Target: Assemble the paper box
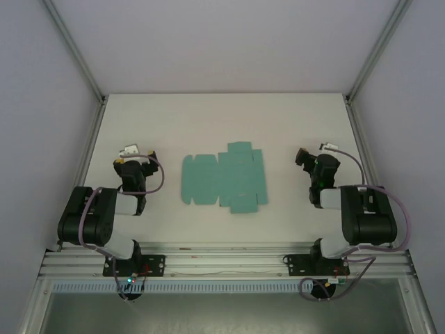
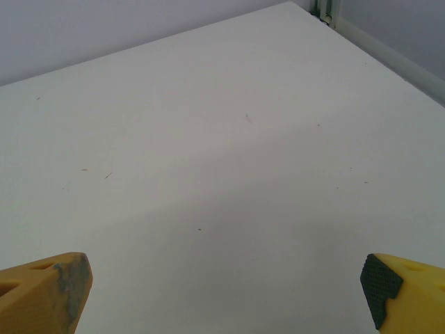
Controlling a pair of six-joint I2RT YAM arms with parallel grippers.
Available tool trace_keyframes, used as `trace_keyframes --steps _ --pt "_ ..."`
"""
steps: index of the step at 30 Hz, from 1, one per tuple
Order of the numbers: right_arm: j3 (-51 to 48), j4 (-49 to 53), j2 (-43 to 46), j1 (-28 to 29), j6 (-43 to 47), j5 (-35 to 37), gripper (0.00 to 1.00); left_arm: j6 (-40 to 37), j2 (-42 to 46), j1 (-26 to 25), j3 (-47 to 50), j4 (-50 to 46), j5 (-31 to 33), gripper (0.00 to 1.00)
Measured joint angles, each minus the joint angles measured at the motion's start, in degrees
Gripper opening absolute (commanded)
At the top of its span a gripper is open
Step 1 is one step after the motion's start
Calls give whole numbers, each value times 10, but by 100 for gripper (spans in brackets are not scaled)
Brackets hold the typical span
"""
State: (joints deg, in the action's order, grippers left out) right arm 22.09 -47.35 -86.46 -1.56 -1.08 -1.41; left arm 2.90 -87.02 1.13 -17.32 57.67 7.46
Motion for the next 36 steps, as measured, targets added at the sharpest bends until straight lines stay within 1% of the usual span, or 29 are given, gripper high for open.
trace_keyframes --steps 29,33,36 --pt "0 0 0 0 -4 1 100 0 0 0 0 -1 0 100" --pt "4 33 18 0 -4 4 100 0 33 0 -15 -57 0 100" --pt "17 92 69 0 -6 8 100 4 93 0 -40 -130 -2 100"
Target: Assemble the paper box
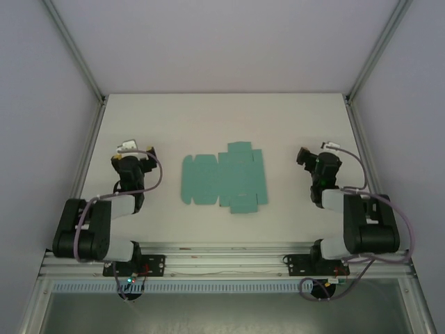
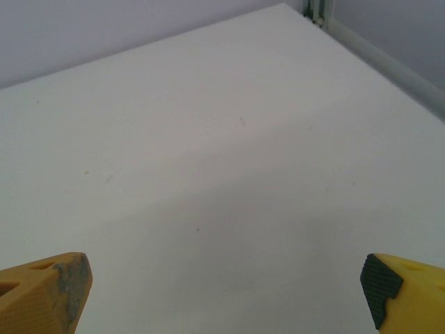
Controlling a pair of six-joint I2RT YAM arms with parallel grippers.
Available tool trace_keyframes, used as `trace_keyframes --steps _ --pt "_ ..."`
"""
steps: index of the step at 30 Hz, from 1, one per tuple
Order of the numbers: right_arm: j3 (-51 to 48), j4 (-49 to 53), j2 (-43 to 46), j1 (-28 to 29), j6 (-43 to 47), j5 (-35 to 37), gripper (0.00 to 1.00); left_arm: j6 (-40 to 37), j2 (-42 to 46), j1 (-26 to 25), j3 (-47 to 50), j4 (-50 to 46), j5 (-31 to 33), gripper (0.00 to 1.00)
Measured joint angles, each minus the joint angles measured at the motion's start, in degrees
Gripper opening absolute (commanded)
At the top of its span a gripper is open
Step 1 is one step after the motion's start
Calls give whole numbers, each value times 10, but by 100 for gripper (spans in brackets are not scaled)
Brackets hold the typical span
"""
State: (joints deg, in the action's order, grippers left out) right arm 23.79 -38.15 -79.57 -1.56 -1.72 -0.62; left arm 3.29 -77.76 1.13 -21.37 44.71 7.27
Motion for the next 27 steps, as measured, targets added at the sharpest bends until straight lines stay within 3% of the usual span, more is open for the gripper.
trace_keyframes --steps 4,11,13,19,23,27 --pt "40 92 97 14 -9 10 99 30 59 -3 -71 -124 -21 100" --pt "163 305 186 109 -63 17 86 118 109 -57 -127 -289 -116 100" --pt "179 348 188 142 -85 10 77 141 109 -78 -129 -328 -140 100" --pt "201 433 113 257 -166 -51 50 194 71 -125 -143 -418 -198 100" --pt "227 452 -4 297 -206 -108 42 209 28 -133 -153 -443 -224 100" --pt "238 459 -81 311 -236 -129 41 209 -4 -134 -157 -455 -243 100"
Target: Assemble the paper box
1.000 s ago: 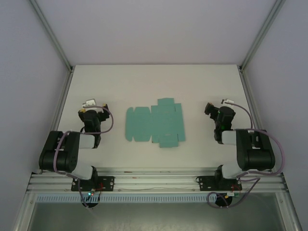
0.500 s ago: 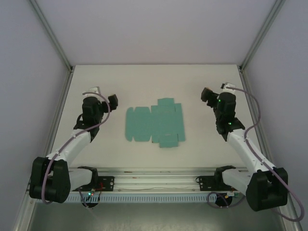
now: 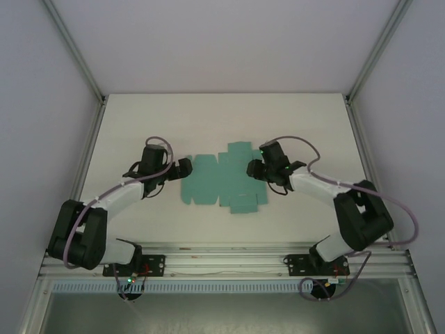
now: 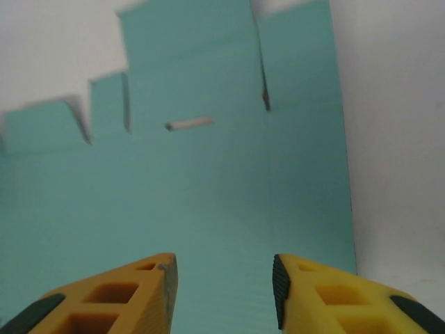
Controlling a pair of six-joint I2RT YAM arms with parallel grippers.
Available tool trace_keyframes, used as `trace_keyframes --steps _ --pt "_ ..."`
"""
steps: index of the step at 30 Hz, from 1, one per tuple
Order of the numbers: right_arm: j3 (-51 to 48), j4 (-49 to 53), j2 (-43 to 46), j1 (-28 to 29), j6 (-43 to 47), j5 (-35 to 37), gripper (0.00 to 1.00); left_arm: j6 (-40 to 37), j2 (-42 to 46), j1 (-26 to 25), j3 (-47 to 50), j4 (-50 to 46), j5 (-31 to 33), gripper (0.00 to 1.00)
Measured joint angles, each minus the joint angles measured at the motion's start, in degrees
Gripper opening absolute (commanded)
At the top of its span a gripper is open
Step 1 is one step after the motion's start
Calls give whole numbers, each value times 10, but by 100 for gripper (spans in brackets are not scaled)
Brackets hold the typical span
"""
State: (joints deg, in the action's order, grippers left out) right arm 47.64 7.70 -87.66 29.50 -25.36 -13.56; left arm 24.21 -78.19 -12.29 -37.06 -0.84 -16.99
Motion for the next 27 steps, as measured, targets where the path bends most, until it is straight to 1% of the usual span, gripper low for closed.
trace_keyframes --steps 7,13,18,21,24,27 --pt "0 0 -69 -12 -34 1 35 -2 -36 0 -7 -10 -25 100" --pt "-12 -51 -79 -28 -46 -11 34 -2 -73 0 -8 -4 -61 100" --pt "-21 -94 -88 -35 -47 -19 31 5 -96 5 -9 29 -100 98" --pt "-30 -117 -90 -39 -48 -27 30 18 -114 1 -8 77 -140 96" --pt "-42 -144 -90 -45 -53 -38 30 35 -122 -1 -2 120 -172 91" --pt "-54 -170 -90 -50 -57 -49 29 49 -123 -1 5 152 -191 80"
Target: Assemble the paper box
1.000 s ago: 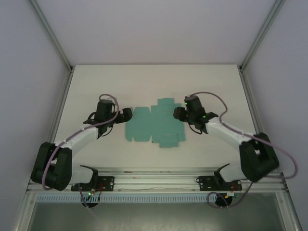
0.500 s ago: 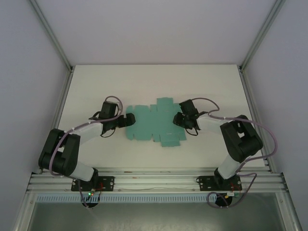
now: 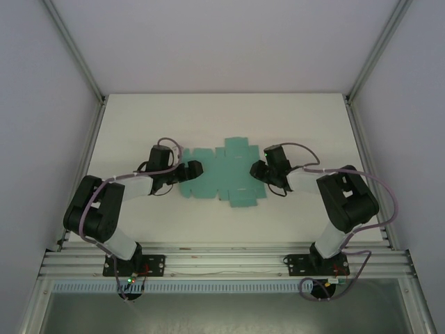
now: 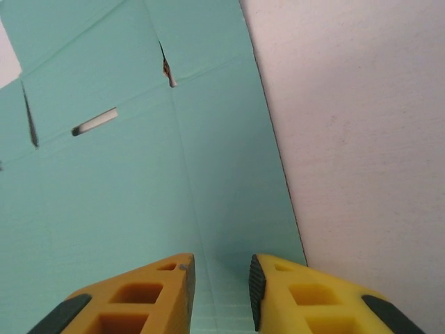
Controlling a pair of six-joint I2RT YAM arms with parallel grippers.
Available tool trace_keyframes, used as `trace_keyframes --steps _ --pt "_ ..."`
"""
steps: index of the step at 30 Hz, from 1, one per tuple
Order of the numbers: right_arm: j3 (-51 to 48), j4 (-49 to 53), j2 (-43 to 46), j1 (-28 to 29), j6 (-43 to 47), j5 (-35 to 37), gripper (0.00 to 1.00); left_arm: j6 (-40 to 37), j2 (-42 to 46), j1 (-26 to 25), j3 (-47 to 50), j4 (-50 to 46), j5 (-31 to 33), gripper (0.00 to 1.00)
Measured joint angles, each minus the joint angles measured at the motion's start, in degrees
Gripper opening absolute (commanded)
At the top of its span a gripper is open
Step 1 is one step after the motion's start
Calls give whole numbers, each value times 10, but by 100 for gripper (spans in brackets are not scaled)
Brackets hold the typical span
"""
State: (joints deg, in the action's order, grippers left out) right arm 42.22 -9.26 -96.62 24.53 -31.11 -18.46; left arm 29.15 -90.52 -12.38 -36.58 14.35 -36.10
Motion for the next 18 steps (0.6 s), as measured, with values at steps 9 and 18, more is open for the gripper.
trace_keyframes --steps 9,18 --pt "-31 -68 0 -15 1 -38 29 32 16 1 22 60 -22 36" --pt "-46 -64 25 -19 37 -63 41 45 54 0 47 101 -38 0"
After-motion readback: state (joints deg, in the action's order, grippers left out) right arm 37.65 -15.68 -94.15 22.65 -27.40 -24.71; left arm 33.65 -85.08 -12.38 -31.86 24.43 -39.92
